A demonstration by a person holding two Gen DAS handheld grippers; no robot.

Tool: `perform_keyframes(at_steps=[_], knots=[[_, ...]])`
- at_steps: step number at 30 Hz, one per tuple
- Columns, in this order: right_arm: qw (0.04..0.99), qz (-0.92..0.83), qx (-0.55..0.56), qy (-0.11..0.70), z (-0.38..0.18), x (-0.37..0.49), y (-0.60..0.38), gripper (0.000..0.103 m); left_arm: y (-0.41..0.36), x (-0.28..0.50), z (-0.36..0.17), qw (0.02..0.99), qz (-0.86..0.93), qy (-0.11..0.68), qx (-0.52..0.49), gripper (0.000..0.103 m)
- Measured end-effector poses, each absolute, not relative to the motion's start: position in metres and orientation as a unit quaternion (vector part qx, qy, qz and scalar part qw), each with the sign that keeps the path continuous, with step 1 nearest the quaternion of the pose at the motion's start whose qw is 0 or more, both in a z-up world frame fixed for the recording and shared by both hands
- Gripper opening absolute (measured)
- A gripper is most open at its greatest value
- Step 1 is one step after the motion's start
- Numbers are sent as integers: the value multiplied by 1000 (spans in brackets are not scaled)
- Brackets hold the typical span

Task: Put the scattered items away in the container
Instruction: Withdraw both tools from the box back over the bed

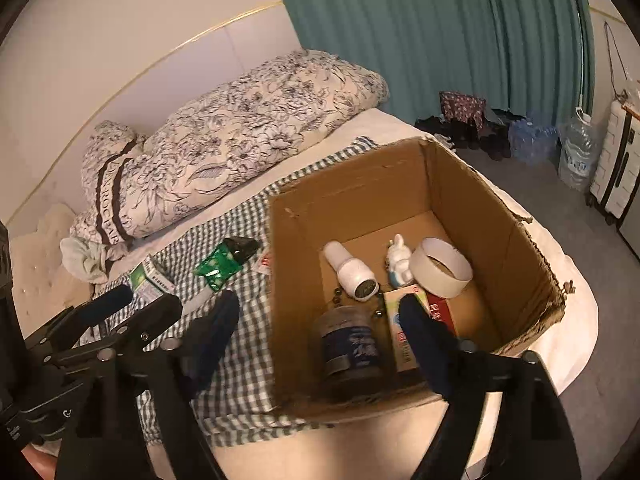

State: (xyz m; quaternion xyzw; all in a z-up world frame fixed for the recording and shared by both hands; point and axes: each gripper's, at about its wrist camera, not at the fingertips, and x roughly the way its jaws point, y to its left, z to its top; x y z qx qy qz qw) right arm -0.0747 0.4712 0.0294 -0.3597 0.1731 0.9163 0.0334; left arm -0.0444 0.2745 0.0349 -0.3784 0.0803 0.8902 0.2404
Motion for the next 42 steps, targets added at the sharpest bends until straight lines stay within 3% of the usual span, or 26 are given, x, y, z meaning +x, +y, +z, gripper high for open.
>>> perform_keyframes(at_steps=[7,10,18,25,29,42], knots=[[13,922,-354,158,43,-59,423,83,208,-32,44,191,906,69,-371,91],[3,923,-356,145,45,-56,400,83,174,-25,47,168,916,53,-362,99],[-40,922,-369,108,32,-53,324,84,87,-25,27,113,921,14,-372,101],[-61,914,-393,75,0,-78,269,84,4,-46,-10,58,921,-25,-383,103],[-78,911,-402,53,-27,-96,245,103,-41,-72,-45,10,921,-35,-389,103],[-62,891,-447,48,-101,-168,217,103,-63,-149,-126,-9,897,-30,-442,103]])
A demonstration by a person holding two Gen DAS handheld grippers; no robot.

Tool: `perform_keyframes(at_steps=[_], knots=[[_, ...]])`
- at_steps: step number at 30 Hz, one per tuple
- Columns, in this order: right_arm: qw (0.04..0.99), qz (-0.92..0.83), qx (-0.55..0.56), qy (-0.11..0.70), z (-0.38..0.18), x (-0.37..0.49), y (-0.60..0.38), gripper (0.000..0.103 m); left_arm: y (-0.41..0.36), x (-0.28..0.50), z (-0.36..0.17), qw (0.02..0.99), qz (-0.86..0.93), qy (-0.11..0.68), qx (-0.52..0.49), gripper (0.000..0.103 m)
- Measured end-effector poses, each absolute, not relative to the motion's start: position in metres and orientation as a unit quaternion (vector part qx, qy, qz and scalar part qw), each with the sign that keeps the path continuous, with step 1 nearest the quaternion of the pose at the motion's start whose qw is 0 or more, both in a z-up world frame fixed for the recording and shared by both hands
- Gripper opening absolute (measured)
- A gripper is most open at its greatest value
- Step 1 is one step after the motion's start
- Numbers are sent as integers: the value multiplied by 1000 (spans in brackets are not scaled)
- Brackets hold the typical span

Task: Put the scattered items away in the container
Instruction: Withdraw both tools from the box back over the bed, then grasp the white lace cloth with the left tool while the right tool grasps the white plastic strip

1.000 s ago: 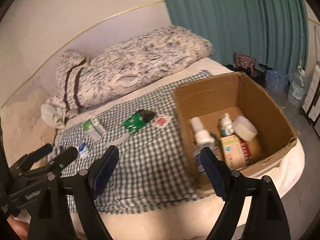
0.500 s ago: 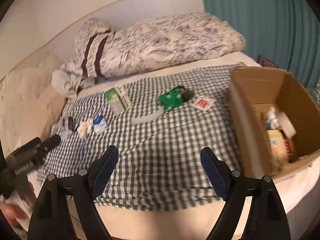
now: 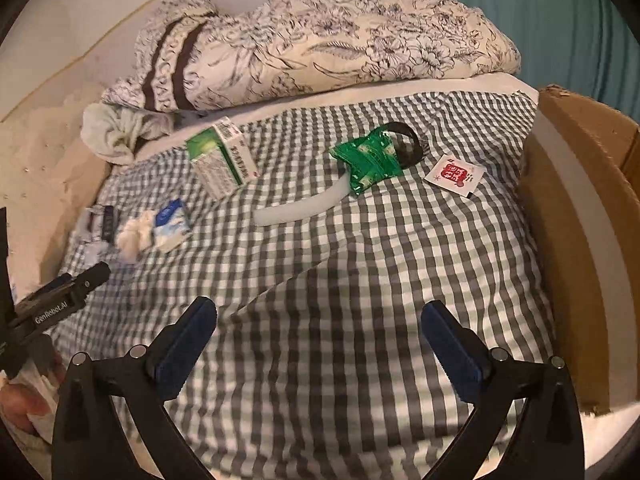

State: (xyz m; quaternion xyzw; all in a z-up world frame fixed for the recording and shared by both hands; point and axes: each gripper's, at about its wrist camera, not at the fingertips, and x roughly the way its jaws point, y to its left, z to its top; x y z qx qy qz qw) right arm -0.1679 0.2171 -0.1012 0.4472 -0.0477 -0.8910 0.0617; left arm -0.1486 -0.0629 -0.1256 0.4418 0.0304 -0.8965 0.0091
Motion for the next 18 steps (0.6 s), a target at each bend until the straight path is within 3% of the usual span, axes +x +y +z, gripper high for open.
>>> perform_keyframes(at_steps=[5,10,18], knots=[[23,-899,437,23,-111,-191,203,103,-72,-186,-139,1,-898,31,439,103],[34,-899,436,16,-119,-219,199,103,-87,-230,-154,4,-889,37,456,103],[33,-901,433,12,-125,-257,191,102,-109,-236,-171,25,-890,43,453,103]])
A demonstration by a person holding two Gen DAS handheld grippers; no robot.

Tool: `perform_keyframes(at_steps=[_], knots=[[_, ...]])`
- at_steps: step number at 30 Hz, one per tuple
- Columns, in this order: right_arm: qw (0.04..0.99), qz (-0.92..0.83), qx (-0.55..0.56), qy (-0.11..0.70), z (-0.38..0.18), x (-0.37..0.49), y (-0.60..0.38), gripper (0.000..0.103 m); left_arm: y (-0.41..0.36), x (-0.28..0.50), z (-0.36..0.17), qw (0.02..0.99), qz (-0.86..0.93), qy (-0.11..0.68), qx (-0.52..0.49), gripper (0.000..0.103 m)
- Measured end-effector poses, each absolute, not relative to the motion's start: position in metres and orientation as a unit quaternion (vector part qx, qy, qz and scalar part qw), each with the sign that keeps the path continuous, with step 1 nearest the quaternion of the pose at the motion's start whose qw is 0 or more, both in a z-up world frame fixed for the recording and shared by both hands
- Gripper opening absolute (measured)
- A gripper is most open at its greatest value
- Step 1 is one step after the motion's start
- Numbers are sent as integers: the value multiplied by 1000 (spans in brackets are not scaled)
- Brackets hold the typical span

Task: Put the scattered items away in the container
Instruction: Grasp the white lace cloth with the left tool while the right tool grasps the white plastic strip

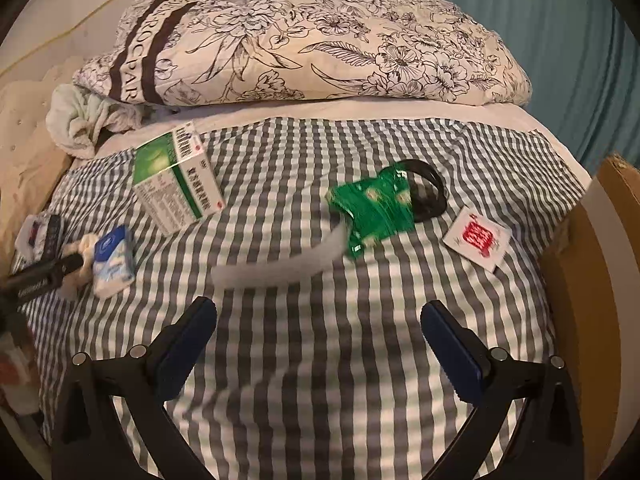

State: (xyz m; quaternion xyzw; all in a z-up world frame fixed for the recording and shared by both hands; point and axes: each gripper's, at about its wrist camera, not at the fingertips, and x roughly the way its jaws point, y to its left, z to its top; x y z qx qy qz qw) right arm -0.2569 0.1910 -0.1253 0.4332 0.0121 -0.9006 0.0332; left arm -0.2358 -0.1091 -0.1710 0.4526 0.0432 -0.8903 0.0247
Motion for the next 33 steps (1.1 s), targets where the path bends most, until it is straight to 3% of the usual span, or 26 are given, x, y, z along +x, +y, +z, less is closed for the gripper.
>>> perform_keyframes(at_steps=[10,14,18,24,28,29,30,33], knots=[[9,-892,452,-5,-143,-293,182,99,-107,-237,-189,9,-879,20,477,103],[-5,-886,464,-25,-153,-309,185,92,-98,-239,-194,1,-878,4,478,103],[-18,-878,478,-29,-164,-322,183,78,-101,-244,-195,16,-881,14,473,98],[-29,-868,495,-44,-180,-337,184,76,-105,-247,-198,23,-884,17,467,89],[-30,-864,501,-33,-190,-343,180,75,-101,-246,-196,16,-889,6,458,49],[-29,-867,497,-30,-190,-341,180,70,-100,-246,-195,14,-890,3,456,40],[-27,-871,489,-33,-188,-339,180,48,-100,-245,-195,10,-892,-3,452,37],[-15,-875,482,-46,-182,-332,182,24,-99,-244,-194,8,-893,-8,450,23]])
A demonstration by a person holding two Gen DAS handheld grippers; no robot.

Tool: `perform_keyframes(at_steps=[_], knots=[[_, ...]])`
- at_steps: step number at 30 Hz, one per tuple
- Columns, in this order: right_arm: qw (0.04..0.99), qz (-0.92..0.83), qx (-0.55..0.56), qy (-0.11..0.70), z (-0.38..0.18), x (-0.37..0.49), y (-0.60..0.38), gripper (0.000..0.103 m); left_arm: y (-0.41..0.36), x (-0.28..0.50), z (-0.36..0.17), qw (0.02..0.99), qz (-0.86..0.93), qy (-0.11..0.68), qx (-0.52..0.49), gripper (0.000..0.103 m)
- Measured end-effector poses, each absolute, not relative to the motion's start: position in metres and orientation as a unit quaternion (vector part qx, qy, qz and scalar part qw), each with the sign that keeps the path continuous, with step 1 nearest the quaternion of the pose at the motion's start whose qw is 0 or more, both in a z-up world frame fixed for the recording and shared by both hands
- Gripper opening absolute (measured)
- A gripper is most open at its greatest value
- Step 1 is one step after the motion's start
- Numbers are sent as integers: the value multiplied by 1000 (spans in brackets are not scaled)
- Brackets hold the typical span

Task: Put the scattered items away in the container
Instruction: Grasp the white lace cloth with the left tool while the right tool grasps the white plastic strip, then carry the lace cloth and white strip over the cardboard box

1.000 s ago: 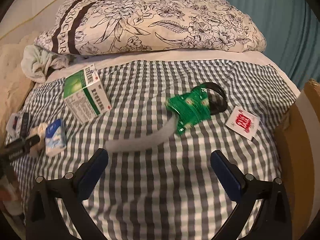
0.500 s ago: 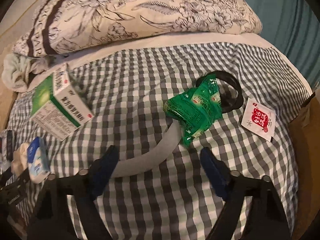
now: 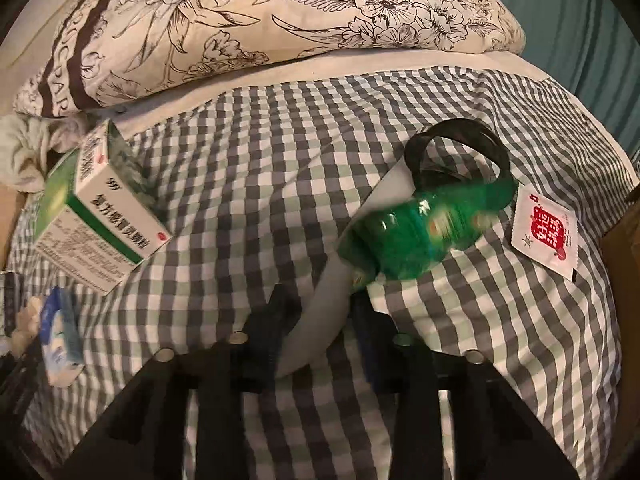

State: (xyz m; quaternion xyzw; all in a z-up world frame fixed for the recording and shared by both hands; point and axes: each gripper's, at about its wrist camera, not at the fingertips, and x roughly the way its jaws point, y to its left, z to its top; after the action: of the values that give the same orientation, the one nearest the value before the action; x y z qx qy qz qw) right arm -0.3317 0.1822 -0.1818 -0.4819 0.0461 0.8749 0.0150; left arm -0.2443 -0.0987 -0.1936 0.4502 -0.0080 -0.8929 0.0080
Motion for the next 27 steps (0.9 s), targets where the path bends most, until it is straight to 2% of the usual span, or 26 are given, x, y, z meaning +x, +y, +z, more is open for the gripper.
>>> perform_keyframes(at_steps=[1,3,6,12,19,27], knots=[[10,875,-481,46,-180,-330,181,22,-98,-243,-192,8,-893,-7,449,18],[1,877,-479,38,-176,-323,177,16,-99,-240,-188,13,-895,-3,445,17],[-16,880,-474,35,-168,-310,176,13,-102,-232,-179,15,-899,14,437,17],[-44,889,-453,56,-140,-274,184,13,-113,-211,-165,18,-904,44,424,17],[-72,897,-433,51,-106,-214,190,13,-122,-174,-134,28,-913,38,405,17],[-90,898,-427,59,-87,-160,199,12,-86,-112,-101,-8,-918,22,395,17]])
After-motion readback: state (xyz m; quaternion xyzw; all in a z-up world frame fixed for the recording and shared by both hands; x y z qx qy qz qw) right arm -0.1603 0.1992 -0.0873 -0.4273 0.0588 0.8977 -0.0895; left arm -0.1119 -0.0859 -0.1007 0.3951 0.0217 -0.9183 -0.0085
